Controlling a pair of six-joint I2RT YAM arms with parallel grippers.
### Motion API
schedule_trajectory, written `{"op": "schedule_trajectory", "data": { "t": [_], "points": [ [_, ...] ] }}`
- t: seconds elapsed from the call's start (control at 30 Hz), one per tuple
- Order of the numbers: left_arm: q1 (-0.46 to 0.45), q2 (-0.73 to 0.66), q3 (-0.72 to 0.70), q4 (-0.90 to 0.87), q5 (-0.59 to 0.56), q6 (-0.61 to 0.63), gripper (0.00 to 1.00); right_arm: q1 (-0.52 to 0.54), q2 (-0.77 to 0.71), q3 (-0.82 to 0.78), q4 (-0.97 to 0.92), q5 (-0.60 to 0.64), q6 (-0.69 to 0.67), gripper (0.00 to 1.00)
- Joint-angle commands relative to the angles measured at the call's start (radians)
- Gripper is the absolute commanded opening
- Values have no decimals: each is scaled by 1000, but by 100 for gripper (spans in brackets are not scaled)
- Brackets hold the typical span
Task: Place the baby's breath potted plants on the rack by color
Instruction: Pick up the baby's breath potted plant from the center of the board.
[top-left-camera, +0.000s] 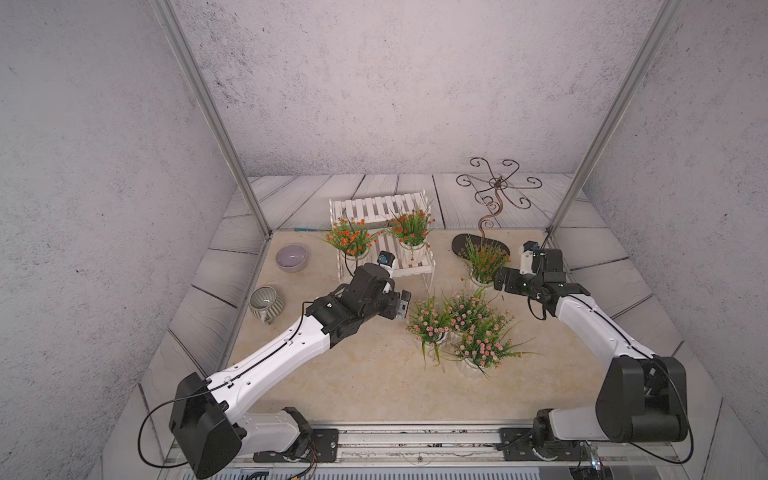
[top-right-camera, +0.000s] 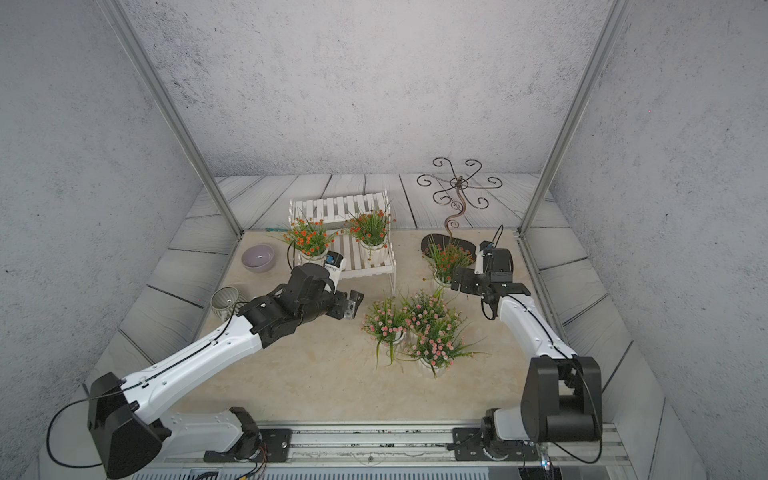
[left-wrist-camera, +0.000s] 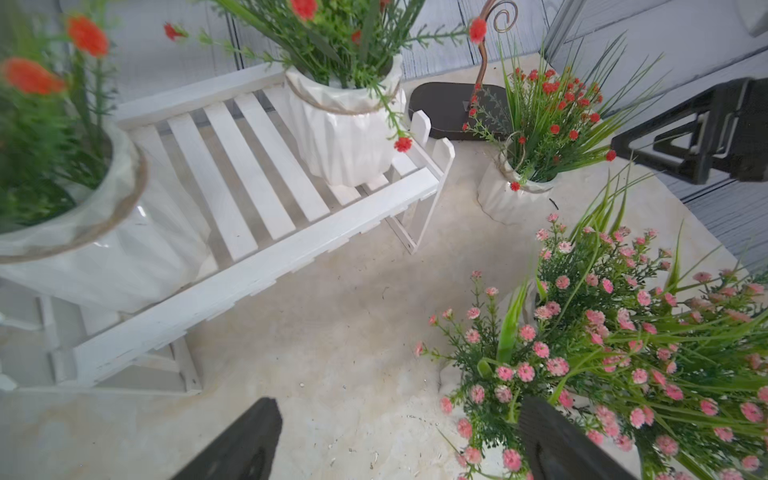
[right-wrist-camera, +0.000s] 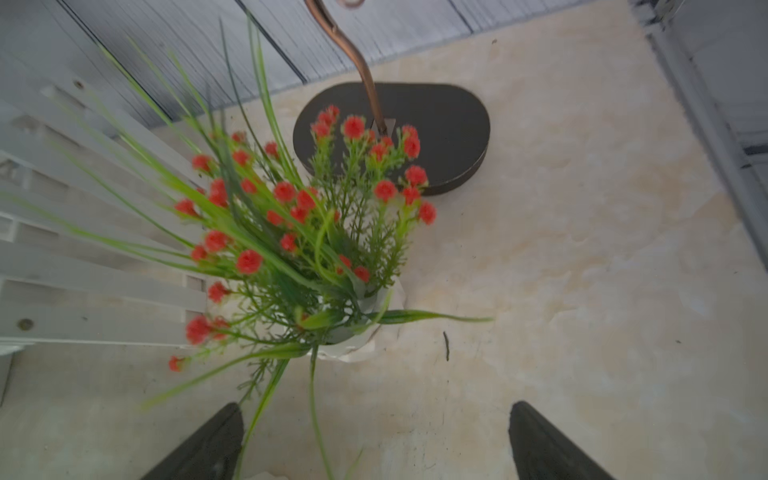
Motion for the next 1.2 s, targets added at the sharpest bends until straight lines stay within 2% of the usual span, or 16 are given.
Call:
{"op": "schedule_trajectory", "data": {
  "t": [0.0,0.2,0.27,0.4,0.67,1.17],
  "points": [
    [-4,14,27,27,10,15,94,4,49,-12,86,-58,-37,99],
    [-4,36,16,59,30,11,94,27,165,17,140,-90,-79,99],
    [-4,45,19,60,34,12,95,48,226,73,109,-86,-102,99],
    [-3,51,26,57,32,18,95,105,316,153,65,2,-164,99],
    [-3,65,48,45,26,25,95,120,442,321,-54,64,-177,99],
    [-1,52,56,41,25,19,95,184,622,531,-236,87,-201,99]
  ]
}}
